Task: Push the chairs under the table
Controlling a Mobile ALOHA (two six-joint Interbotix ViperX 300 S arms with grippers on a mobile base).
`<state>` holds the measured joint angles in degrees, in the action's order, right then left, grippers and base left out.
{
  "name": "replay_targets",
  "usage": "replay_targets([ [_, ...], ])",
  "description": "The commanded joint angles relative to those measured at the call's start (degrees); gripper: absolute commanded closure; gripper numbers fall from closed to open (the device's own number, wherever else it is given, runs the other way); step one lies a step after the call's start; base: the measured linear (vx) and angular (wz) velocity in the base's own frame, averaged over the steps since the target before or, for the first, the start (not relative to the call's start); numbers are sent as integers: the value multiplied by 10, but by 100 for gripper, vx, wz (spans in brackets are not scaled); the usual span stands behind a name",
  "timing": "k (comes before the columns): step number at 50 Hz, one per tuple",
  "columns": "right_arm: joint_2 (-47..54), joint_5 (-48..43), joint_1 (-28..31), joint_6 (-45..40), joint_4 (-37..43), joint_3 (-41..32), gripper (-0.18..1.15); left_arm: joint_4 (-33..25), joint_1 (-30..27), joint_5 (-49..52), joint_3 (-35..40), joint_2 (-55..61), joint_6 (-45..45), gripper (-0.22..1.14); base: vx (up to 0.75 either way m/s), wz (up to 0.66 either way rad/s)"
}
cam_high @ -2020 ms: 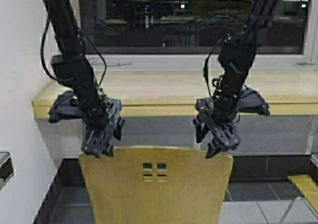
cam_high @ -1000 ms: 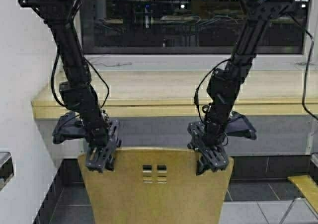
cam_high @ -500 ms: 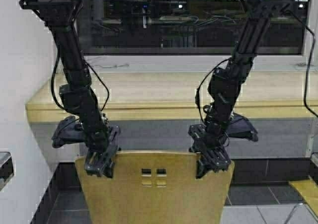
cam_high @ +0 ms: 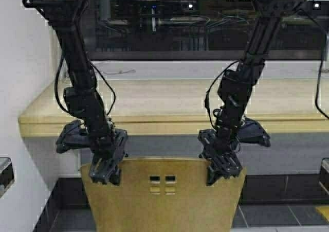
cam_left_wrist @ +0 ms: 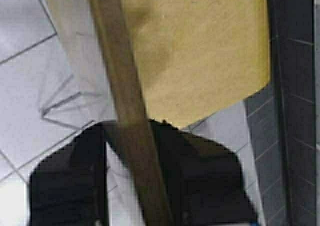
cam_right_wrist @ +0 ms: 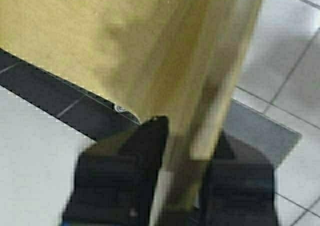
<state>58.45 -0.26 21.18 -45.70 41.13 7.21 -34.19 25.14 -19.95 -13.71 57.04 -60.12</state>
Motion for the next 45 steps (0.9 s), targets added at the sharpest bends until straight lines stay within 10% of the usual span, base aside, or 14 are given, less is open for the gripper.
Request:
replay_targets([
  [1,-18,-5,4,27,-7,-16,80,7,0,-10,-1,-32,10,70,27,3],
  [45,-22,14,6,29,-21,-6,80,4,0,-8,-33,-61,9,70,28,0],
])
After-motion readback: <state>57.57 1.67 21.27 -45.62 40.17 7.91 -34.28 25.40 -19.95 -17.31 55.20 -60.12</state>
